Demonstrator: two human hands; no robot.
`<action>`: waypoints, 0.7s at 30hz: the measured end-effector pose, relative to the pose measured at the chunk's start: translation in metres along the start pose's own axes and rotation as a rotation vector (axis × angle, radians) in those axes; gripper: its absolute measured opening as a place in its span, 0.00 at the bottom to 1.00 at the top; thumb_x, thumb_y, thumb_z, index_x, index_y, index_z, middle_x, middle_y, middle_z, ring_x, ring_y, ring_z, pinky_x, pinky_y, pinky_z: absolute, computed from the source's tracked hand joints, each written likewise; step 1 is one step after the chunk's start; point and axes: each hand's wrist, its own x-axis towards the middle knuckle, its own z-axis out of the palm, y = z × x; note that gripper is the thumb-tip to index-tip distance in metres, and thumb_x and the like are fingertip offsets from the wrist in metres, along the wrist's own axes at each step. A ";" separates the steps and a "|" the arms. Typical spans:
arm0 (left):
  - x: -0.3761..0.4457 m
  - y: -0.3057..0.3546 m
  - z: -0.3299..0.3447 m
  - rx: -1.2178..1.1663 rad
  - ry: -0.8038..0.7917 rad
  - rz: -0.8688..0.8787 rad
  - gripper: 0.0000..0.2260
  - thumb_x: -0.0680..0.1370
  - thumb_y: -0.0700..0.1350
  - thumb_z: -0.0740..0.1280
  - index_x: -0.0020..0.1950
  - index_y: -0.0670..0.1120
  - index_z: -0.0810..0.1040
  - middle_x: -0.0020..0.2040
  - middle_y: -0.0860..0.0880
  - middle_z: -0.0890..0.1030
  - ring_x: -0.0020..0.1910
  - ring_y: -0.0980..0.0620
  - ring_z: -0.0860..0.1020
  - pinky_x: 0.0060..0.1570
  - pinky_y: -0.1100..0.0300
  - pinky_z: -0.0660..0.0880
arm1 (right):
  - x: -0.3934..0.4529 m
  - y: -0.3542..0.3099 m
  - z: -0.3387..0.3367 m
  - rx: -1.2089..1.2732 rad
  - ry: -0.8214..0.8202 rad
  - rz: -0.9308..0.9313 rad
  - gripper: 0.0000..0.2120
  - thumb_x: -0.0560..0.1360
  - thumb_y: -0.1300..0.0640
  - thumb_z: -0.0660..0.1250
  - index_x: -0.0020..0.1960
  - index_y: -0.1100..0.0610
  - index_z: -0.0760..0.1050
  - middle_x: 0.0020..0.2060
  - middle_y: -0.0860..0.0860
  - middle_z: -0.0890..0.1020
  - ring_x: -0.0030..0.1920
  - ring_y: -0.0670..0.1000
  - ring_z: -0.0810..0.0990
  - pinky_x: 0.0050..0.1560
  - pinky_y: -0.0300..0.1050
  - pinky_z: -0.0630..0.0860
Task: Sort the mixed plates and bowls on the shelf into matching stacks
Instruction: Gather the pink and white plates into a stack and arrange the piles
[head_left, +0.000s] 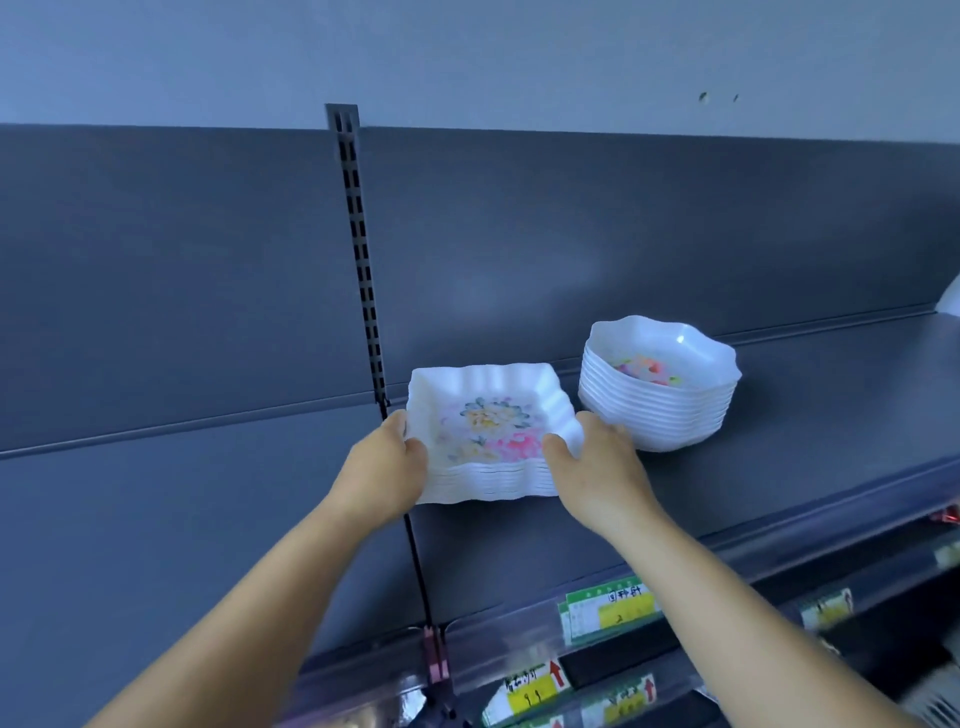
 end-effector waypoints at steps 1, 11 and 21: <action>-0.002 -0.003 -0.001 -0.028 0.014 -0.004 0.08 0.78 0.40 0.51 0.49 0.40 0.69 0.37 0.48 0.72 0.32 0.51 0.67 0.30 0.60 0.63 | -0.002 -0.001 0.002 0.049 -0.028 0.000 0.11 0.80 0.50 0.56 0.55 0.57 0.66 0.52 0.53 0.69 0.45 0.54 0.69 0.35 0.43 0.65; -0.031 -0.027 -0.014 -0.181 0.122 -0.078 0.08 0.78 0.40 0.52 0.39 0.46 0.61 0.31 0.52 0.61 0.30 0.51 0.57 0.28 0.61 0.56 | -0.008 -0.013 0.014 0.219 -0.077 -0.073 0.03 0.79 0.59 0.52 0.48 0.53 0.62 0.35 0.46 0.67 0.32 0.48 0.64 0.27 0.41 0.57; -0.073 -0.084 -0.073 -0.180 0.297 -0.188 0.06 0.76 0.40 0.52 0.40 0.40 0.62 0.35 0.48 0.60 0.32 0.50 0.56 0.29 0.60 0.53 | -0.044 -0.074 0.049 0.264 -0.203 -0.203 0.11 0.78 0.60 0.52 0.37 0.56 0.63 0.30 0.48 0.63 0.29 0.49 0.59 0.28 0.40 0.55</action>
